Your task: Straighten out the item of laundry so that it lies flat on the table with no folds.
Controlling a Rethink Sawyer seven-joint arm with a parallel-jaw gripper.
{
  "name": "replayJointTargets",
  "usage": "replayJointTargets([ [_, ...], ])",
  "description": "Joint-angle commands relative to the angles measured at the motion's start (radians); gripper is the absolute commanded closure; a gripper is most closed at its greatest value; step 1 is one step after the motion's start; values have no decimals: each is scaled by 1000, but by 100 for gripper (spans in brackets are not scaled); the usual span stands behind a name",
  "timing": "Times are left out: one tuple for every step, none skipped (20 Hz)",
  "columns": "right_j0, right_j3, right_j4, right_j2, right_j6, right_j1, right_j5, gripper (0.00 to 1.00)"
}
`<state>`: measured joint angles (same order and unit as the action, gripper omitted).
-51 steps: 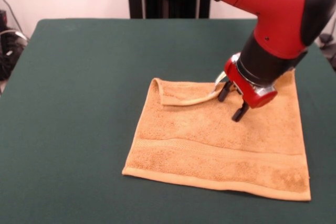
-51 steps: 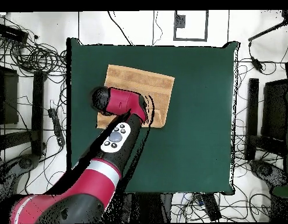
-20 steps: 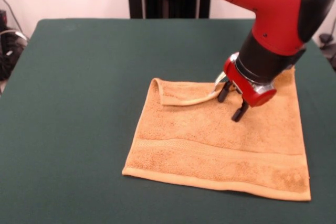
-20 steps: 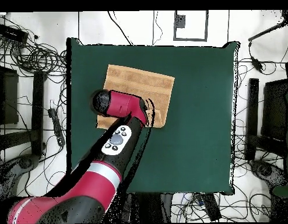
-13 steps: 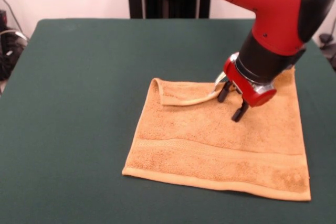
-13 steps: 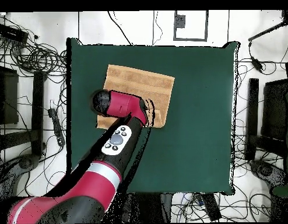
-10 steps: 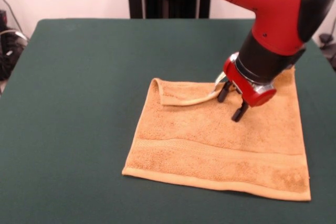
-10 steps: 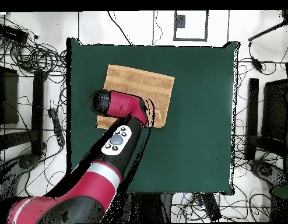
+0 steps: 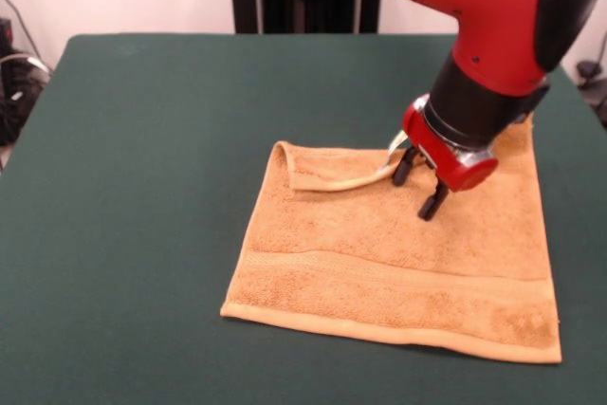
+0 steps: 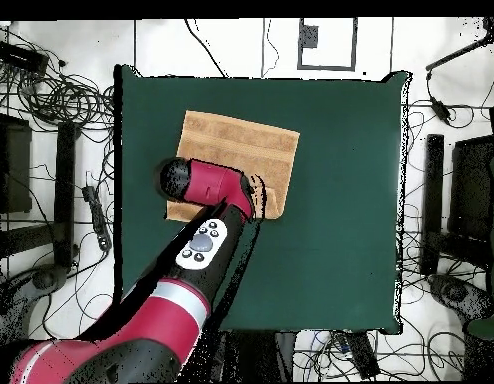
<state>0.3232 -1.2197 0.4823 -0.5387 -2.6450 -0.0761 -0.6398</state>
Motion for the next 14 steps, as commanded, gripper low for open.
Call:
replayJointTargets([
  [-14, -159, -27, 188, -94, 115, 133, 0],
  [-15, -160, -28, 189, -93, 115, 135, 0],
  [-16, -161, -29, 189, -92, 114, 136, 0],
  [-17, -161, -30, 190, -91, 115, 137, 0],
  [-17, -161, -30, 191, -90, 116, 139, 0],
  [-18, -162, -32, 192, -87, 116, 141, 0],
  [-19, -162, -35, 191, -84, 116, 138, 0],
  [-19, -162, -36, 191, -82, 115, 137, 0],
  [-21, -166, -38, 194, -78, 114, 140, 0],
  [-22, -169, -41, 196, -72, 113, 143, 0],
  [-24, -174, -42, 199, -69, 110, 145, 0],
  [-26, -179, -43, 201, -66, 107, 148, 0],
  [-26, -183, -45, 203, -63, 105, 149, 0],
  [-28, -186, -46, 205, -60, 104, 152, 0],
])
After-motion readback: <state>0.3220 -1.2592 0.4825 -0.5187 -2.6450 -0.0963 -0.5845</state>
